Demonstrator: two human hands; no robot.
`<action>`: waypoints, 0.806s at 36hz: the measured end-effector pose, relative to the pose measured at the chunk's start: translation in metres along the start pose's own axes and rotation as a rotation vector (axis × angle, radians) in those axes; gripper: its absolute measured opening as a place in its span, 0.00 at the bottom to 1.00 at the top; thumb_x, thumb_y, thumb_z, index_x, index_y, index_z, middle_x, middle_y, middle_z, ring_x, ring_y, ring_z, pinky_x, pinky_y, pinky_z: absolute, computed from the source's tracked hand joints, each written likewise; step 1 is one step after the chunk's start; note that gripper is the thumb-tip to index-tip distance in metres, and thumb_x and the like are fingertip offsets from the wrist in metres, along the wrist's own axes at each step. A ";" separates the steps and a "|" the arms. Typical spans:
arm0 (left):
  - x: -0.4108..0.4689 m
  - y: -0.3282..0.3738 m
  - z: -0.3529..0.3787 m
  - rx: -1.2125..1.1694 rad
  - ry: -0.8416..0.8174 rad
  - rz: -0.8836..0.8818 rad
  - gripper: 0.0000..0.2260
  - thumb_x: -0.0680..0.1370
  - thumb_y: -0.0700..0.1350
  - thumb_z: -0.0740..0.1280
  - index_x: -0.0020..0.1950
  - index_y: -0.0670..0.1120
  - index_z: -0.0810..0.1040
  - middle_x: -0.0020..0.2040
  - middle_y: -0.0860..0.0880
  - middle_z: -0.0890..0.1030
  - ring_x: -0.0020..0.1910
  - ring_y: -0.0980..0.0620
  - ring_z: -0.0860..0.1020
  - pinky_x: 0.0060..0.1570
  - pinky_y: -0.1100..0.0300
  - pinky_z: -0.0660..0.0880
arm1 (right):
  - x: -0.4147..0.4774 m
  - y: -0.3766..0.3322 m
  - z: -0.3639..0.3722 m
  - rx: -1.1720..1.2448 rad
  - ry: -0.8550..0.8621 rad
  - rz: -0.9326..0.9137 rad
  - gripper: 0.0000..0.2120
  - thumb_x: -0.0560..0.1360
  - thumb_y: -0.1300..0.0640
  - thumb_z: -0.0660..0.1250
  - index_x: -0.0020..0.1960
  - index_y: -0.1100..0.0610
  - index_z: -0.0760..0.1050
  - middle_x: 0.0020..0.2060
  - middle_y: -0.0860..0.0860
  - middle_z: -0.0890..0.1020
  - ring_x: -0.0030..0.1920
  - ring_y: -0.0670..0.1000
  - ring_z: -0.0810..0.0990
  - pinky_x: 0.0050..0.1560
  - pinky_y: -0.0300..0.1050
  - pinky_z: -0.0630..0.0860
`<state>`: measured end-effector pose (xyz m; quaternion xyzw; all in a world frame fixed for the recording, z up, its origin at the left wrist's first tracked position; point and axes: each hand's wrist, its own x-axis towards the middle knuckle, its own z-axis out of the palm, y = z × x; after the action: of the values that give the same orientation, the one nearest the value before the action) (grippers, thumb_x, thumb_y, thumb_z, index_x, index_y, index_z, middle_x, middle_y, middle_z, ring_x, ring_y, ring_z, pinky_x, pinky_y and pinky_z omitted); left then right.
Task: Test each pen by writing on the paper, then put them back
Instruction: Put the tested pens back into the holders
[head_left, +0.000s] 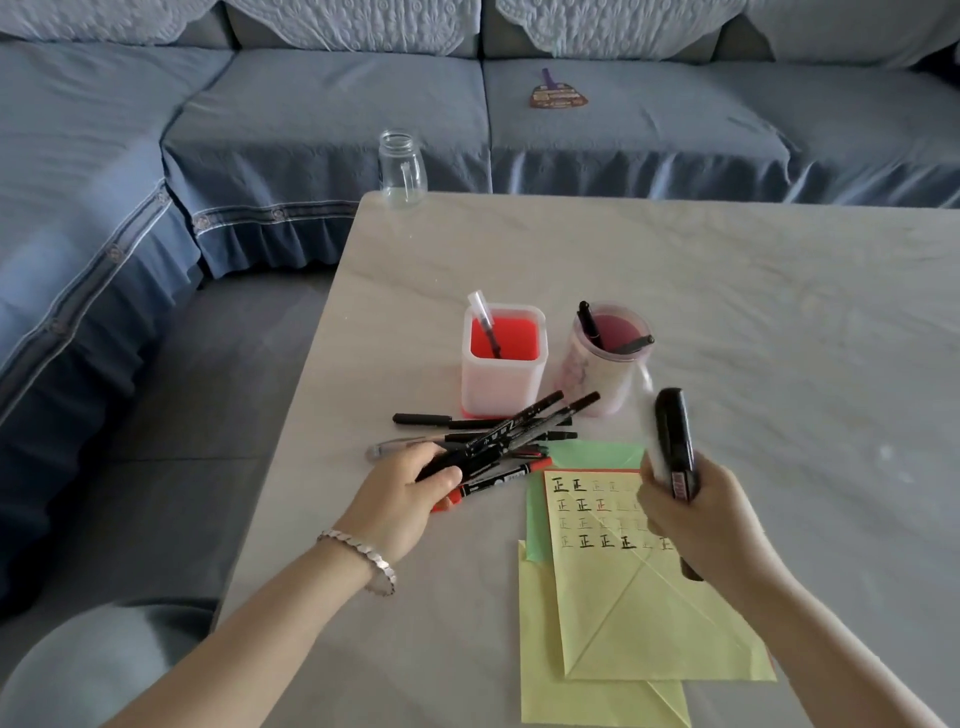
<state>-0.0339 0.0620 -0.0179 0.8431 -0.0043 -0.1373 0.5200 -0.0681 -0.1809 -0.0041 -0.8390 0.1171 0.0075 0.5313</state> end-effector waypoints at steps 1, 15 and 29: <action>-0.002 0.002 0.002 -0.047 -0.010 -0.017 0.05 0.78 0.38 0.62 0.45 0.43 0.77 0.32 0.51 0.78 0.32 0.55 0.74 0.31 0.70 0.68 | 0.001 -0.002 0.001 0.107 0.023 0.035 0.06 0.71 0.66 0.66 0.38 0.59 0.72 0.25 0.48 0.68 0.24 0.46 0.65 0.24 0.34 0.65; -0.018 0.030 -0.005 0.460 -0.144 0.200 0.04 0.79 0.45 0.60 0.46 0.50 0.74 0.39 0.55 0.76 0.39 0.54 0.76 0.42 0.58 0.72 | -0.005 -0.023 0.016 0.592 0.054 0.330 0.05 0.71 0.60 0.70 0.38 0.59 0.76 0.24 0.52 0.76 0.20 0.44 0.66 0.22 0.32 0.62; -0.015 0.048 0.036 -1.117 -0.016 -0.079 0.10 0.71 0.43 0.69 0.49 0.42 0.74 0.43 0.44 0.83 0.44 0.49 0.82 0.46 0.56 0.78 | -0.015 -0.030 0.033 0.750 0.206 0.406 0.05 0.71 0.59 0.70 0.39 0.58 0.76 0.23 0.51 0.78 0.21 0.44 0.64 0.22 0.32 0.62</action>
<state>-0.0499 0.0103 0.0126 0.4381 0.0968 -0.1443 0.8820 -0.0727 -0.1365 0.0104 -0.5442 0.3265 -0.0150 0.7727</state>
